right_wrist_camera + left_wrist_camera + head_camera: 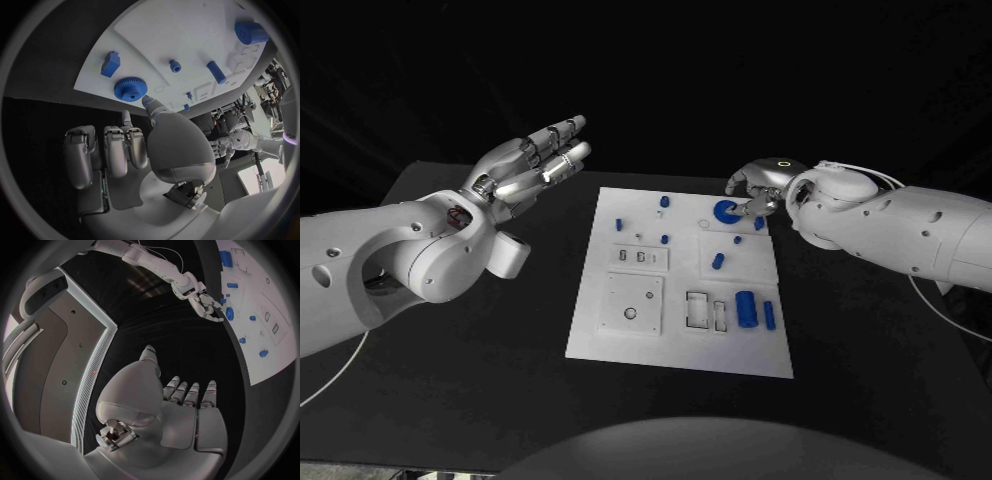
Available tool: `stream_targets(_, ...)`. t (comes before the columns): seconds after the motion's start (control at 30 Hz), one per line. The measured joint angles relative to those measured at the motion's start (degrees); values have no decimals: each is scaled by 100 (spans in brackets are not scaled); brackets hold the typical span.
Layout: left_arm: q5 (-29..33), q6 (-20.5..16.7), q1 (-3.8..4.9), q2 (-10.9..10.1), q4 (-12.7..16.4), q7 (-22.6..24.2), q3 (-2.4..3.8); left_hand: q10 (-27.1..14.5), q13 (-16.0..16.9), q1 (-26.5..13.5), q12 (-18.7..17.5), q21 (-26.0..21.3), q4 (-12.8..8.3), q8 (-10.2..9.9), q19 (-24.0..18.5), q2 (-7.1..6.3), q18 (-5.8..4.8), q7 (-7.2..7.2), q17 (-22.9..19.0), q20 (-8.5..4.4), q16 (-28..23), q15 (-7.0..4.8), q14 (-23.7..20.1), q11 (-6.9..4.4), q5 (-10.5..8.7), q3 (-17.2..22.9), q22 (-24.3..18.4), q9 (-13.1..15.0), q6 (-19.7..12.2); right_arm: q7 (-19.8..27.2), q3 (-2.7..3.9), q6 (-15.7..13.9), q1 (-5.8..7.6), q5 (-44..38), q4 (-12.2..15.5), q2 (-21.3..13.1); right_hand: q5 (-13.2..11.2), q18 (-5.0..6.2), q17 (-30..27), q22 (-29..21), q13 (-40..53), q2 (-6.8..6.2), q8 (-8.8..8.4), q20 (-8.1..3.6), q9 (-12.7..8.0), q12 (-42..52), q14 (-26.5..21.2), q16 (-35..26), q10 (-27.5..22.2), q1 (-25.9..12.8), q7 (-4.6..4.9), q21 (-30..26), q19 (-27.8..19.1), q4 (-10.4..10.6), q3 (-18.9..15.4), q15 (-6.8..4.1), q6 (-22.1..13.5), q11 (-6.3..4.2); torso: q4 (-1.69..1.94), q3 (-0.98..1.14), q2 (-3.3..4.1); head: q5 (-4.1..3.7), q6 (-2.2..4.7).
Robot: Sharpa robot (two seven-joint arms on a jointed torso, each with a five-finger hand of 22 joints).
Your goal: Assemble the parts on the task board
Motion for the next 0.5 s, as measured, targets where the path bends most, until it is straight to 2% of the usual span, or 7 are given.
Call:
stream_targets(0.2, -20, 14, 0, -1, -1, 2, 0, 0, 0, 0, 0, 0, 0, 23, 0, 0, 0, 0, 1, 0, 0, 0, 0, 0, 0, 0, 0, 0, 0, -80, 2, 135, -42, -32, -97, 60, 86, 0, 0, 0, 0, -32, 19, 0, 82, 0, 0, 0, -1, -31, 34, 0, 0, 0, 0, 0, -141, 43, 0, 0, -1, -22, 37)
stream_targets(0.43, -33, 24, 0, -8, -1, 3, 0, 0, 0, 0, 0, 22, 17, 23, 0, 0, 0, 0, 1, 0, 0, 0, 0, 0, 0, -17, 0, 0, 0, -101, 2, 221, -57, -50, -133, 85, 86, 1, -1, -1, -1, -44, 19, 20, 129, 0, 0, 0, -1, -44, 42, 0, 20, -21, 21, 0, -179, 43, 0, 0, -4, -13, 22)
stream_targets(0.5, -35, 26, 0, -8, -1, 3, 0, 0, 0, 0, 0, 22, 17, 23, 0, 0, 0, 0, 1, 0, 0, 0, 0, 0, 0, -17, 0, 0, 0, -102, 2, 235, -59, -53, -142, 95, 164, 1, -1, -1, -1, -44, 88, 20, 171, 0, 0, 0, -1, -44, 43, 0, 20, -68, 67, 0, -179, 43, 0, 0, -4, -12, 19)
